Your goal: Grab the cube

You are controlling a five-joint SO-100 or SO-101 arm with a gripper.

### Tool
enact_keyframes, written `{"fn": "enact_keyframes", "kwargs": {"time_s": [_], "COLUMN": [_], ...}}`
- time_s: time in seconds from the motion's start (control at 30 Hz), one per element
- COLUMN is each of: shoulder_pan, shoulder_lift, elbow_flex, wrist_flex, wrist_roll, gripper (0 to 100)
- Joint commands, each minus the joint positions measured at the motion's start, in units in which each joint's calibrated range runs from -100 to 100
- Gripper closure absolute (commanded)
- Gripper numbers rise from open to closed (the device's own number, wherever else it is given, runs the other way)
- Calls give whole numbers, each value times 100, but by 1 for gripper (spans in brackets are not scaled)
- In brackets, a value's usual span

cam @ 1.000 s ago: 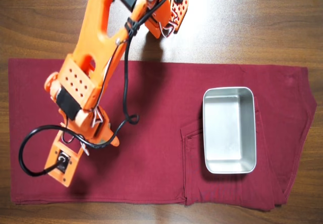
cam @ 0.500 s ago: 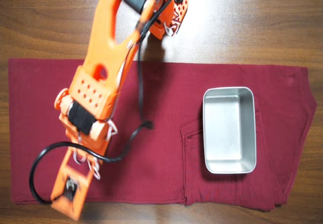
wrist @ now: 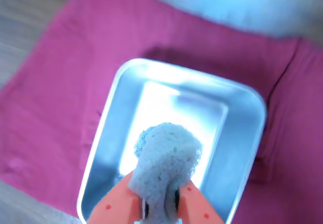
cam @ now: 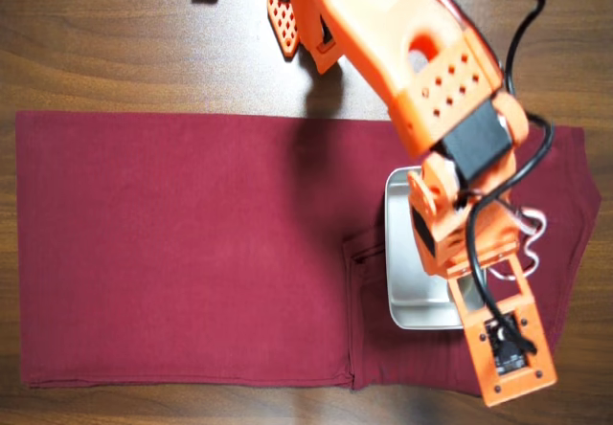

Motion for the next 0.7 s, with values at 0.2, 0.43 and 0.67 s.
{"fn": "enact_keyframes", "kwargs": {"time_s": [0.2,0.43,0.67], "shoulder_pan": [208,179,515], "shoulder_lift": [432,610,441], "elbow_flex": [279,279,206], "wrist_flex": [302,81,293], "wrist_roll": [-73,-186,93], "gripper": [100,94,69]}}
